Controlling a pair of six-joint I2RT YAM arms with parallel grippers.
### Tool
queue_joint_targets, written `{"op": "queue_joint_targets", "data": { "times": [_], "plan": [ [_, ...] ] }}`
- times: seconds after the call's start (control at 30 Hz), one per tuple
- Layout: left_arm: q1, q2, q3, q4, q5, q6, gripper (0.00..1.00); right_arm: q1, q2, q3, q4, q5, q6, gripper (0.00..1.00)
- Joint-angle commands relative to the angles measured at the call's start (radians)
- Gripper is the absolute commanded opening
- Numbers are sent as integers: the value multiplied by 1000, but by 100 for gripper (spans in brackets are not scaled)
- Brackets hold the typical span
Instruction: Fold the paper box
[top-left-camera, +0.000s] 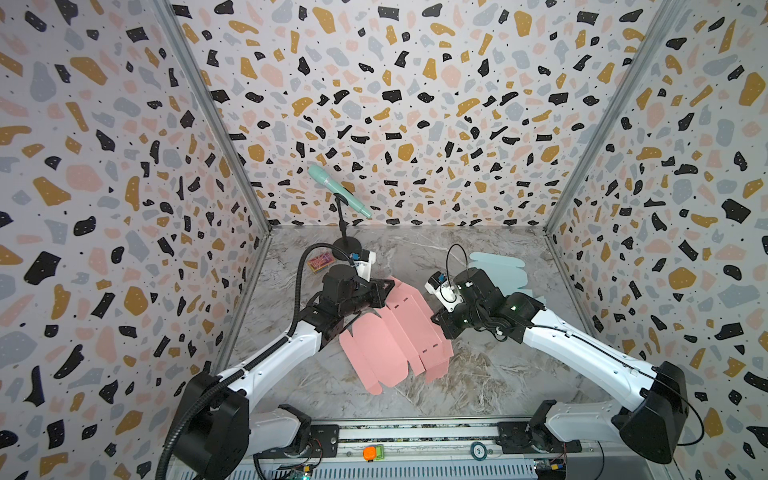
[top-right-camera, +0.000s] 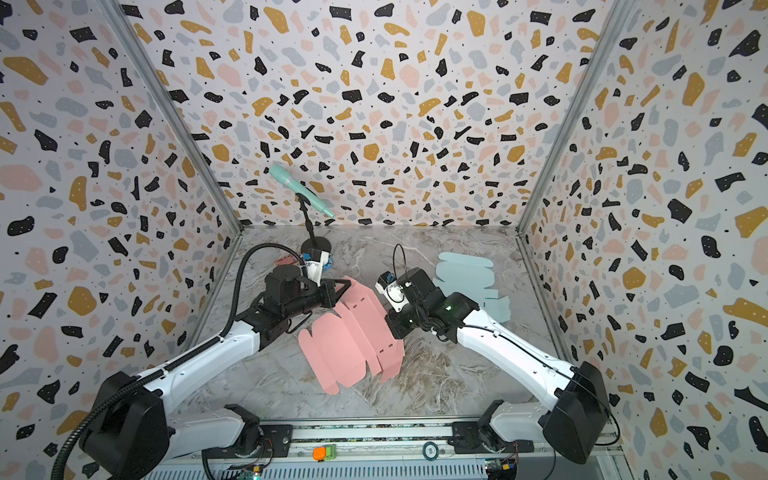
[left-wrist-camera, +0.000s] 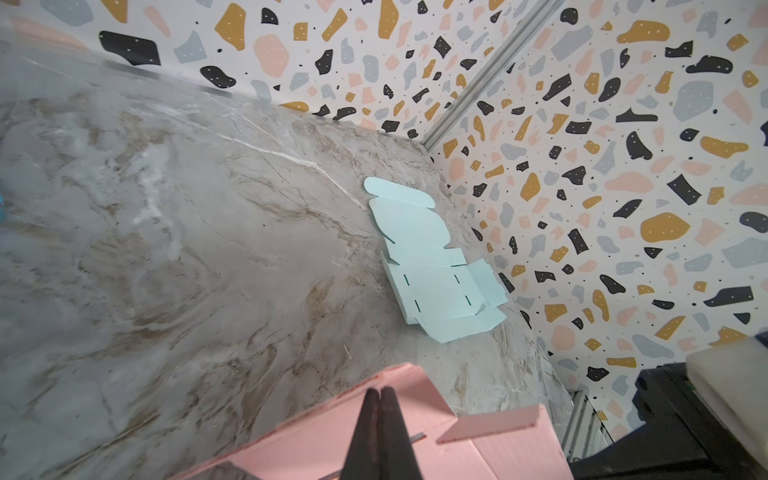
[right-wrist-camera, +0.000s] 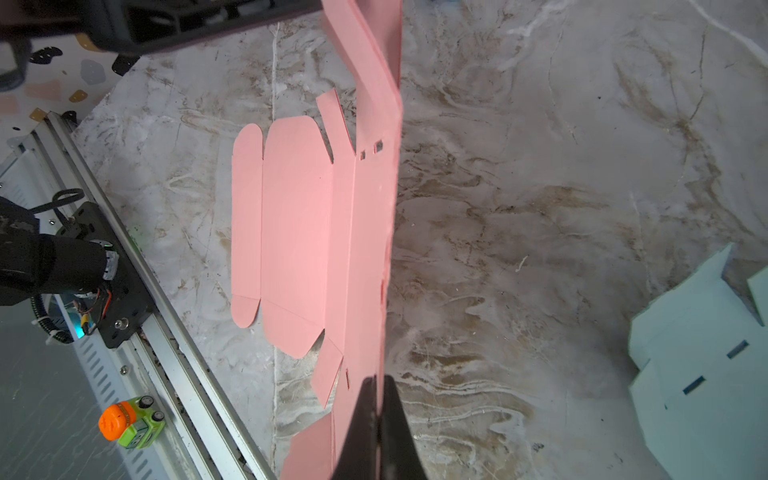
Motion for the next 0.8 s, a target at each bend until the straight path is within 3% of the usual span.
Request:
{"op": "queue_joint_targets", "data": {
  "times": [0.0, 0.43, 0.77],
  "plan": [
    [-9, 3, 48, 10, 27, 48, 0, 10, 2, 45, -28, 23, -22, 0],
    [-82, -25, 27, -35, 21, 92, 0, 52, 4, 74, -56, 99, 0, 0],
    [-139, -59, -40, -1, -31, 49, 0, 61, 10, 83, -55, 150, 6, 0]
  ]
}}
